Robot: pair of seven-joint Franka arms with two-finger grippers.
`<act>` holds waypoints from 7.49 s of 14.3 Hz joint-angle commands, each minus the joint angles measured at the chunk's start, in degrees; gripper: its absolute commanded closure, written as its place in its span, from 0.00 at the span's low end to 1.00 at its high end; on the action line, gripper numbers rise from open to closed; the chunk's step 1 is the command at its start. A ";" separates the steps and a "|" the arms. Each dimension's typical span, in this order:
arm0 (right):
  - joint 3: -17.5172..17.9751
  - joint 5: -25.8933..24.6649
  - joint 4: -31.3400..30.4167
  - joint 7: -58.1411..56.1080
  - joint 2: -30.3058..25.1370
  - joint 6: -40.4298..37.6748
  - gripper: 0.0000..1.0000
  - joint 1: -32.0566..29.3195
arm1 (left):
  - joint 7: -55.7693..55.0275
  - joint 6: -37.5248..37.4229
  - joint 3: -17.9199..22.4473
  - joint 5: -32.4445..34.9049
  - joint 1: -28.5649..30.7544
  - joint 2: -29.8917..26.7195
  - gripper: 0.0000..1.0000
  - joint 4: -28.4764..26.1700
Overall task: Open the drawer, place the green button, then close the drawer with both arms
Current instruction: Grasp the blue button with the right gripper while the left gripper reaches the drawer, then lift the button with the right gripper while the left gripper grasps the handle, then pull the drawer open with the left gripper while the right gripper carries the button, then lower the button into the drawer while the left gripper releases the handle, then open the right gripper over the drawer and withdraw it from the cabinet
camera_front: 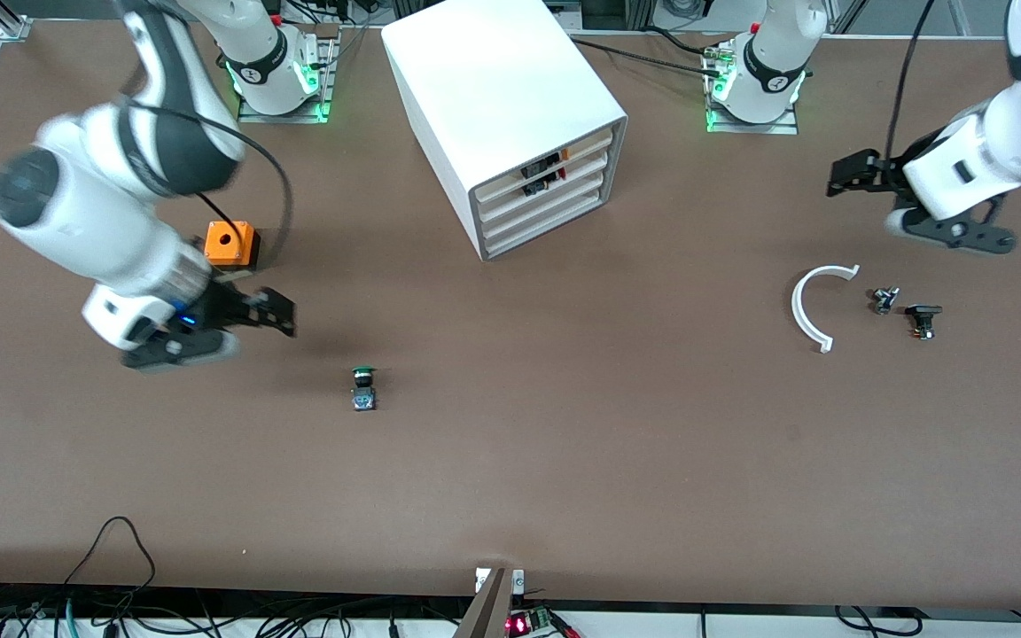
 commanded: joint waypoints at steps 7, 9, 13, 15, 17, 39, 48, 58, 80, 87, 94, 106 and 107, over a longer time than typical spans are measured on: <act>-0.49 0.42 2.44 0.21 18.84 17.13 0.00 3.17 | 16.01 -1.19 0.17 -25.33 2.29 10.24 0.00 -0.51; -0.57 0.69 2.88 0.21 21.48 19.07 0.00 4.75 | 21.19 0.38 0.17 -30.00 2.29 11.91 0.00 -2.35; -0.57 0.34 4.03 -0.22 24.21 20.40 0.01 5.20 | 34.20 11.01 0.08 -41.42 2.21 11.83 0.02 -14.99; -0.66 0.34 4.11 -0.66 24.30 20.31 0.20 5.20 | 38.25 15.05 -0.27 -45.91 1.60 11.92 0.05 -20.09; -0.66 0.34 4.12 -0.32 24.30 20.40 0.53 5.20 | 41.86 17.96 -1.75 -51.35 1.50 12.36 0.09 -24.93; -0.84 -3.00 36.11 28.49 21.50 -31.00 1.00 5.29 | 65.68 25.44 -14.24 -72.12 0.45 29.05 0.31 -36.46; -0.66 -2.74 36.28 40.89 13.06 -32.86 1.00 8.44 | 69.83 29.05 -15.74 -73.26 -1.66 30.64 0.93 -37.43; -0.40 -0.10 37.69 67.07 13.14 -32.07 1.00 15.56 | 67.46 28.96 -13.64 -72.92 0.80 30.82 1.00 -33.40; -1.01 -5.99 30.06 108.05 23.42 -11.26 1.00 37.80 | 33.56 24.76 -6.16 -46.84 3.61 26.60 0.00 -15.39; -1.01 -10.38 27.58 115.51 28.69 -2.11 1.00 41.58 | 13.87 7.45 -6.16 -23.11 7.66 25.55 0.00 2.10; -1.28 -11.36 30.39 115.35 27.83 -3.67 0.00 40.98 | -2.76 -7.68 -6.94 -4.83 7.04 25.37 0.00 20.74; -0.84 2.77 30.48 76.64 11.48 -21.24 0.00 19.46 | -16.44 -0.97 -7.30 13.41 1.68 26.15 0.00 30.79; -1.19 5.23 29.79 70.59 10.25 -23.09 0.00 17.09 | -20.83 2.99 -7.30 11.74 0.98 25.81 0.00 27.21</act>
